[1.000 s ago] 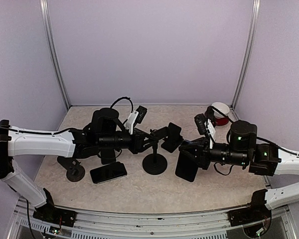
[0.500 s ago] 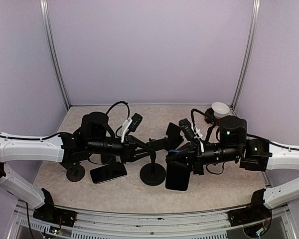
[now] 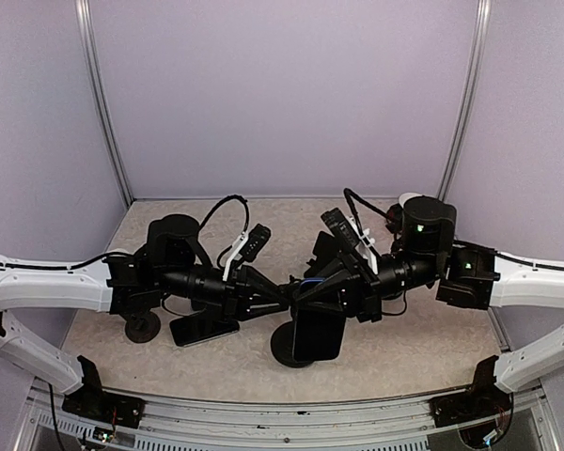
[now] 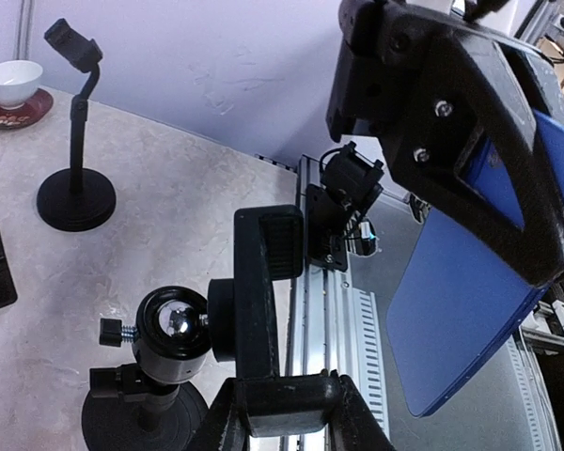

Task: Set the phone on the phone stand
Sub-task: Install the phone on the phone stand.

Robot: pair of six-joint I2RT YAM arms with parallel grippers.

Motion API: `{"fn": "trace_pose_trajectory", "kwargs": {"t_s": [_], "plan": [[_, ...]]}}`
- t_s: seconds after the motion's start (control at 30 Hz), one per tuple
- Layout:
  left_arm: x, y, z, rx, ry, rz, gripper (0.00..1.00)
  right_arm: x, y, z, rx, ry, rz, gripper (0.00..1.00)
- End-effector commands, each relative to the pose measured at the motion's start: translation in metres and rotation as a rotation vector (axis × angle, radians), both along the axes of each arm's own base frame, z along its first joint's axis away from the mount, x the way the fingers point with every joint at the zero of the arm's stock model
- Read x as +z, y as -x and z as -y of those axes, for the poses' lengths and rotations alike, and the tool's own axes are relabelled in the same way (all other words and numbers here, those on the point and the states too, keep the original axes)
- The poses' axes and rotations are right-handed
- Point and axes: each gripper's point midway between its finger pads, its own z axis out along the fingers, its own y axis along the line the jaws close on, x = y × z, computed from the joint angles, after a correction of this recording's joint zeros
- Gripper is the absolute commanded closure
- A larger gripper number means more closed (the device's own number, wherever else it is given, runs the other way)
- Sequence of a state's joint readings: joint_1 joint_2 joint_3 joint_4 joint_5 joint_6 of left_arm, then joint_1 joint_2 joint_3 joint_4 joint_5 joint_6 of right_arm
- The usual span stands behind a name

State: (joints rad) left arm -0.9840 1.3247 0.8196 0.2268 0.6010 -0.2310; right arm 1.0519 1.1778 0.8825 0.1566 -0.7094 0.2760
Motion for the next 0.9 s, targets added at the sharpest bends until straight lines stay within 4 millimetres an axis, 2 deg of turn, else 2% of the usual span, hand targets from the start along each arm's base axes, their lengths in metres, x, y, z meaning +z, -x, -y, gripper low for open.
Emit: {"fn": "trace_pose_trajectory", "kwargs": {"t_s": [0.0, 0.33, 0.87], "plan": [[0.049, 0.021, 0.001, -0.098, 0.153, 0.126, 1.00, 0.044, 0.012, -0.005, 0.091, -0.122, 0.072, 1.00], [0.053, 0.049, 0.002, -0.193, 0.169, 0.138, 1.00, 0.048, 0.021, -0.016, 0.190, -0.150, 0.074, 1.00], [0.062, 0.067, 0.003, -0.251, 0.206, 0.150, 1.00, 0.043, 0.025, -0.024, 0.247, -0.170, 0.075, 1.00]]}}
